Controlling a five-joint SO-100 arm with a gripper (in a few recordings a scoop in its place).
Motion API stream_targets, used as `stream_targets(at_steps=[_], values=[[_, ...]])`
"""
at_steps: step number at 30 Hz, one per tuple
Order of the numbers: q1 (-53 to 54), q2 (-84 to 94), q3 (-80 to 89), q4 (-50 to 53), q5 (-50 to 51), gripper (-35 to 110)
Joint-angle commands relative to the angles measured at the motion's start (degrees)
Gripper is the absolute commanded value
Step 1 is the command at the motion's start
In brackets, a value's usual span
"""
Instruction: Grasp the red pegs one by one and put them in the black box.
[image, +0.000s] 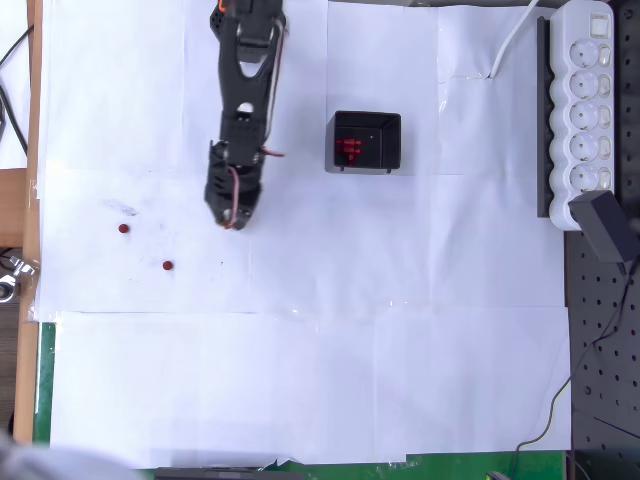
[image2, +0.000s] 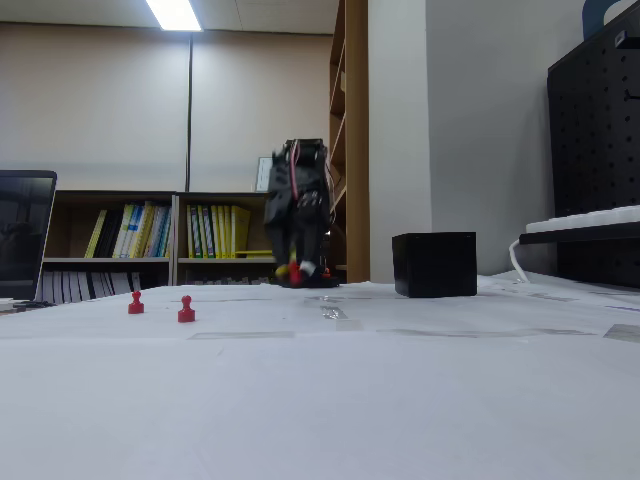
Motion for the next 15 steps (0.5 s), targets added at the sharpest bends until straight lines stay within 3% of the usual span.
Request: stream_targets(at_steps=[1,7,15], values=[[-11.2,-9.8,18.0,27.4,-8.5,0],[-32.1,-13.7,20.1,35.4,-18.6,0],[-43.7,-2.5,14.2,27.8,-23.7,0]])
